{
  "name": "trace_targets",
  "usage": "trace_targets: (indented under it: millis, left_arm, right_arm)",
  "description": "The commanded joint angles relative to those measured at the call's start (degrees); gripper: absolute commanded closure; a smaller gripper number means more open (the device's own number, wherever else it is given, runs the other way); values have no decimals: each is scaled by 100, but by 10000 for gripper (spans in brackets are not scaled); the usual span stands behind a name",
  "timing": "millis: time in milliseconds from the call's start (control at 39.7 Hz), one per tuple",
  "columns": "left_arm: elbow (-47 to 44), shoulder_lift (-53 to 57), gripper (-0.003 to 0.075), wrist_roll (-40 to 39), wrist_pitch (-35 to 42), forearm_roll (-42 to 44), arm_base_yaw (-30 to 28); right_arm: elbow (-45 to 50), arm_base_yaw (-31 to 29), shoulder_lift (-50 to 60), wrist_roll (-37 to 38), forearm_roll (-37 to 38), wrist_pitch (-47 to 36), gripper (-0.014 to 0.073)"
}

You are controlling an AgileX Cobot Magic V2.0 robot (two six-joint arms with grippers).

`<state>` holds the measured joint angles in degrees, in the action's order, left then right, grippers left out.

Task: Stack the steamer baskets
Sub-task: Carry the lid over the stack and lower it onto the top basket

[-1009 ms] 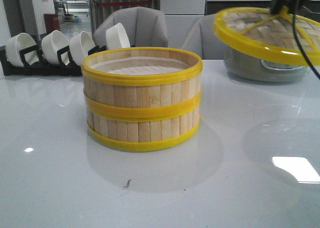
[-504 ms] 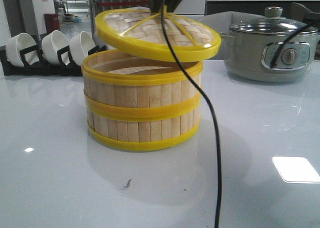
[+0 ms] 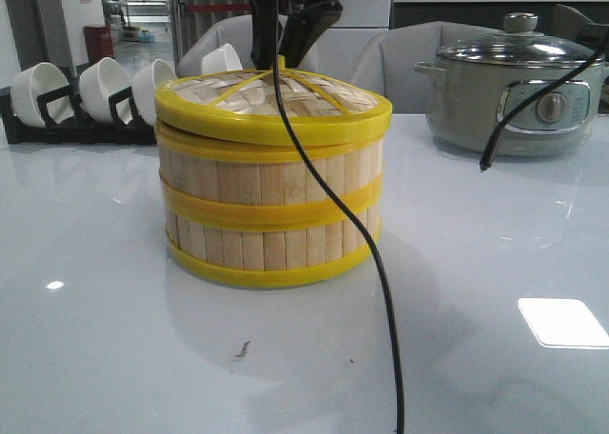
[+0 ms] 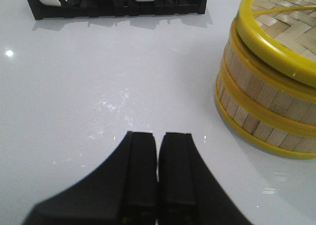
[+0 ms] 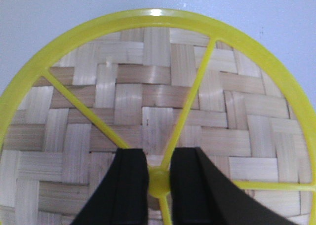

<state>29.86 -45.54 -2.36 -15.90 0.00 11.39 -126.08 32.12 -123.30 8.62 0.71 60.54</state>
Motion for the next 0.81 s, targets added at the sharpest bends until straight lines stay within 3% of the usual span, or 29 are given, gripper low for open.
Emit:
trace_targets:
  millis: [0, 782]
  left_arm:
    - [172, 49, 636, -6, 459, 0, 34]
    - [172, 49, 636, -6, 459, 0, 34]
  right_arm:
    - [-211, 17, 368, -78, 62, -388, 565]
    - [-192, 43, 338, -78, 60, -439, 564]
